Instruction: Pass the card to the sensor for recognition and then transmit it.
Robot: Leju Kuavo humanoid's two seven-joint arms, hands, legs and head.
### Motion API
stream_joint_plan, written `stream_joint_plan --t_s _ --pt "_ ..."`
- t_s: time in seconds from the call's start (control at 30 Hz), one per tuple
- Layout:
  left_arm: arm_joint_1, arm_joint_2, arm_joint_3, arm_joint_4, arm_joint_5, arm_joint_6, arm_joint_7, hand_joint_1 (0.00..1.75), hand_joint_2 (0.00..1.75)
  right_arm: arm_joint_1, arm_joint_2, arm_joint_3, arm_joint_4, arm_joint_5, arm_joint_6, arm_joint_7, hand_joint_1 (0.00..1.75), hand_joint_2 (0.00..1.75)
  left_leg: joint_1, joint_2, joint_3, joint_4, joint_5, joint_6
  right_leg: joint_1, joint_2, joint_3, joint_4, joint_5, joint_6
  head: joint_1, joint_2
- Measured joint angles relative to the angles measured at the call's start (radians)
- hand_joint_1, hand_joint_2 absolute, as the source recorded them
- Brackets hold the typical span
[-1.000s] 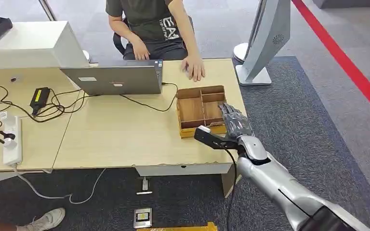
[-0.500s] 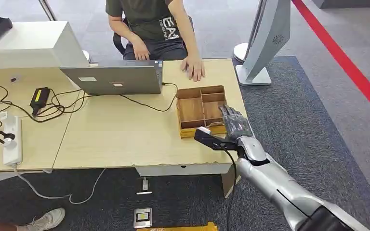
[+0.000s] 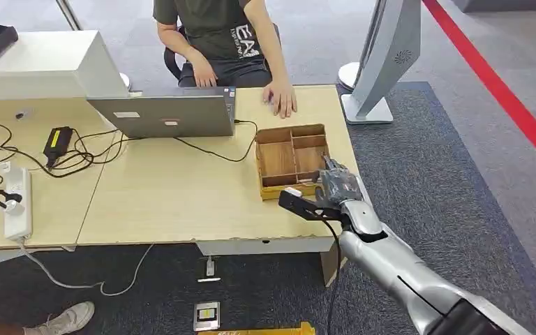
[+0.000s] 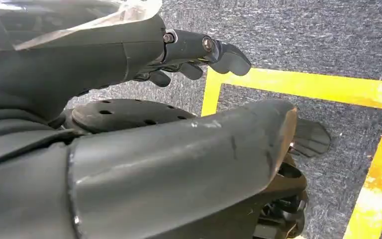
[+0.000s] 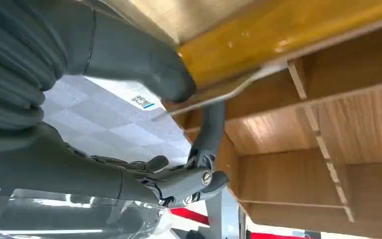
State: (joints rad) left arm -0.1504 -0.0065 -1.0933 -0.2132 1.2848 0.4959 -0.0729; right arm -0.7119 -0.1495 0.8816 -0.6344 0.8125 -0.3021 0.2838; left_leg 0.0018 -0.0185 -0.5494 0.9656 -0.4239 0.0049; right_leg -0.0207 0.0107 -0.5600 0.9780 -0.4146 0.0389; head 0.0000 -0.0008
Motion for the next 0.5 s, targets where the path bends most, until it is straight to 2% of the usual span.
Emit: stream_joint_plan --t_s 0.5 --pt "0.005 0.0 0.0 0.0 -0.005 -0.006 -0.002 0.0 0.0 0.002 0.004 0.0 0.0 0.01 0.004 0.001 1.75 1.75 0.0 0.0 0.0 0.0 0.0 0.0 0.0 0.0 0.0 0.0 0.0 0.0 0.0 0.0"
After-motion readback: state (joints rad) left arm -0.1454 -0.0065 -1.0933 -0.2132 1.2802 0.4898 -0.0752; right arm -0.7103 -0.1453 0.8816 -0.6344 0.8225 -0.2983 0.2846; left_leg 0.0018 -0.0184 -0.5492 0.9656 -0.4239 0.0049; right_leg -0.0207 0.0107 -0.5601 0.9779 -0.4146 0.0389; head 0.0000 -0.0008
